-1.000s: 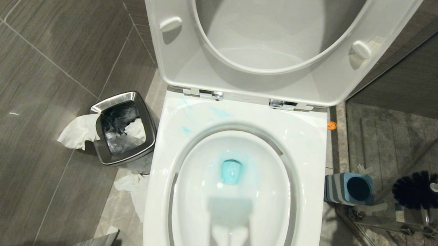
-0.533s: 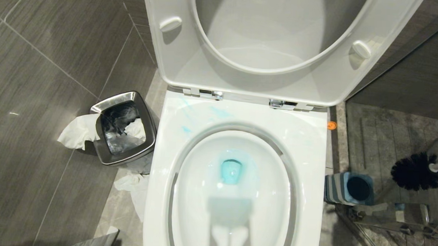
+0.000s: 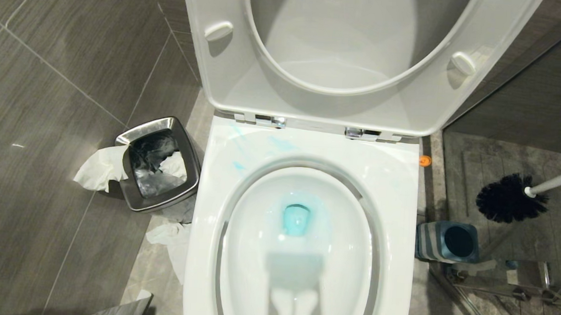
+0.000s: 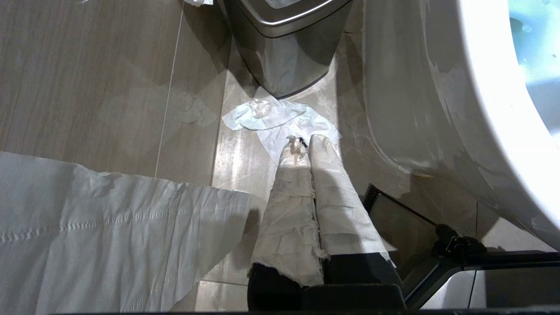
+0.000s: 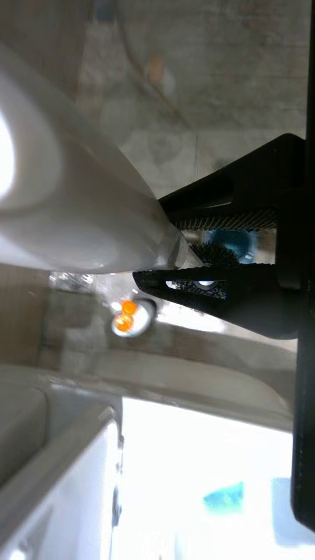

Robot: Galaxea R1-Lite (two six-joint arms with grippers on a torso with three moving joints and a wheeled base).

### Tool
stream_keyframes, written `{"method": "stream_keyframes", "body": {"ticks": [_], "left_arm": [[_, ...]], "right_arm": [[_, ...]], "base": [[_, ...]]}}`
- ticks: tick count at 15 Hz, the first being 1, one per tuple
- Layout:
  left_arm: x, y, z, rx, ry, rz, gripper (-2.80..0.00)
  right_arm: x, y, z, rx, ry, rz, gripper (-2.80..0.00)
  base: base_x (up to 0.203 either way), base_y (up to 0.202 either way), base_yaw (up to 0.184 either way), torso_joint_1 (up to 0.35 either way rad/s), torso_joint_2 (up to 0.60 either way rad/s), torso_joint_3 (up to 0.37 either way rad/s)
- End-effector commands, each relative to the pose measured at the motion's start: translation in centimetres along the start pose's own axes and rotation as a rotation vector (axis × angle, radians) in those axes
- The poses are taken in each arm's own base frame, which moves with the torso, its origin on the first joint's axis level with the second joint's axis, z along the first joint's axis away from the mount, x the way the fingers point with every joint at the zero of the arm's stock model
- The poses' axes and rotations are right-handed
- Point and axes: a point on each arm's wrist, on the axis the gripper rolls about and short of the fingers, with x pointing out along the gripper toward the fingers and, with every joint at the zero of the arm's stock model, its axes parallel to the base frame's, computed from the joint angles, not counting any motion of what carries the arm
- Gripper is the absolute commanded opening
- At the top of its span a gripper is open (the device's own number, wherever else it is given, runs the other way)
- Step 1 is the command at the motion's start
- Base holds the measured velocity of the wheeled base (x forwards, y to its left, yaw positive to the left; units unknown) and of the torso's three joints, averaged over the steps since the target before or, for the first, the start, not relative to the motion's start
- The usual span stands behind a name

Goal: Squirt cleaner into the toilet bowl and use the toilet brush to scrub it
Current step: Scrub the toilet bowl

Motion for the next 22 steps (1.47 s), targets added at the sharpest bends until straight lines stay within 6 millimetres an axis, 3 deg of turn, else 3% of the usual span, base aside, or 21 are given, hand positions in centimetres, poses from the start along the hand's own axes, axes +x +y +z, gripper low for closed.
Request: {"method": "stream_keyframes", "body": {"ticks": [1,7,14,22], "left_arm": [[0.0,0.0,0.0,0.0,-0.001,-0.001,-2.8],[0.0,0.0,0.0,0.007,0.0,-0.001,-2.8],[0.0,0.0,0.0,0.013,0.0,-0.002,-2.8],[0.0,0.0,0.0,0.008,0.0,-0.002,-2.8]], "right_arm": [[-1.1,0.3,1.1,0.017,0.058,0.009,-2.8],[-3.7,1.0,1.7,0.021,0.065,-0.003,-2.8],[-4.4,1.2,2.9,0.009,0.031,0.003,-2.8],[-4.9,1.4,4.6,0.008,0.027,0.028,-2.8]], "base": [[0.0,0.0,0.0,0.0,0.0,0.0],[0.0,0.0,0.0,0.0,0.0,0.0],[0.0,0.0,0.0,0.0,0.0,0.03],[0.0,0.0,0.0,0.001,0.0,0.195]]}}
